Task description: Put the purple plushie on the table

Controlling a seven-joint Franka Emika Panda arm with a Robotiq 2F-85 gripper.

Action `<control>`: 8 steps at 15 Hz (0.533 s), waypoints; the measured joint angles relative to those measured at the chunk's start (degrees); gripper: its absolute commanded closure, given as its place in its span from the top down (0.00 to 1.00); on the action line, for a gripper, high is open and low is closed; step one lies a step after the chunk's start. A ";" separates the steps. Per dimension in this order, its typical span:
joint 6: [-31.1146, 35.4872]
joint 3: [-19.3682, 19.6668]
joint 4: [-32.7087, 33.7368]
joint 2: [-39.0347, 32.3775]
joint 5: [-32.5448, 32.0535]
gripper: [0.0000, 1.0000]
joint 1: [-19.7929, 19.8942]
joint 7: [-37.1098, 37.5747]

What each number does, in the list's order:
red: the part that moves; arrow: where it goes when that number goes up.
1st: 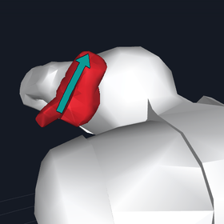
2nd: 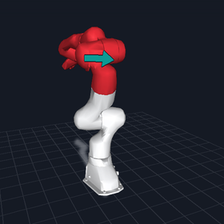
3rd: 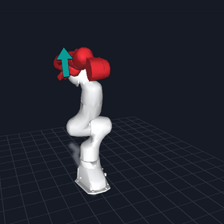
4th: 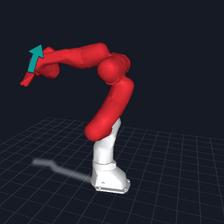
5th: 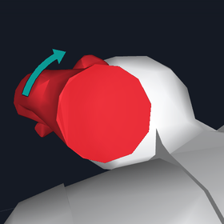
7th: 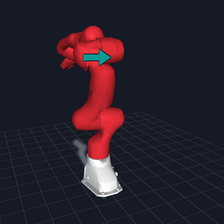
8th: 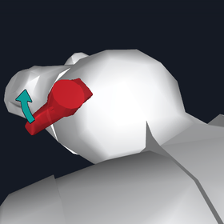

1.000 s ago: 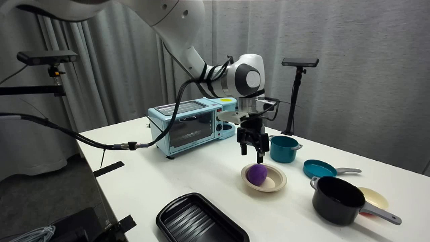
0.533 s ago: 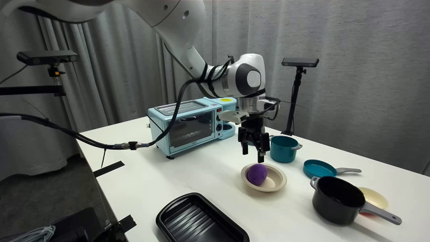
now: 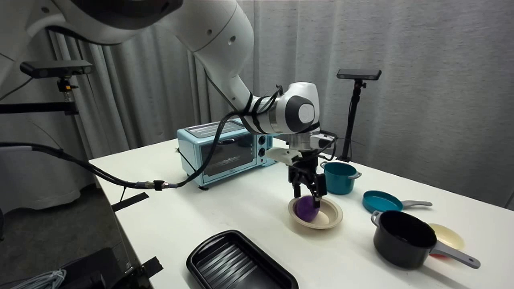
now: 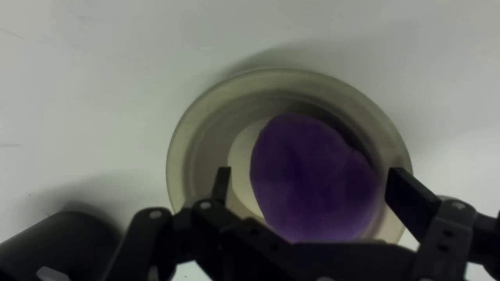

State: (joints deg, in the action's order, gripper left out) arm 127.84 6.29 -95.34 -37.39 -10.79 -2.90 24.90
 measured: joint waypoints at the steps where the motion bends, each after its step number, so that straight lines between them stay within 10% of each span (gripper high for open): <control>1: 0.55 0.57 1.19 -1.25 0.00 0.74 0.03 -0.02; 8: 1.61 1.50 5.11 -5.22 0.04 0.23 -0.46 0.36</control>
State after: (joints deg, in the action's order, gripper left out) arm 129.46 7.79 -90.23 -42.61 -10.75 -3.36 25.26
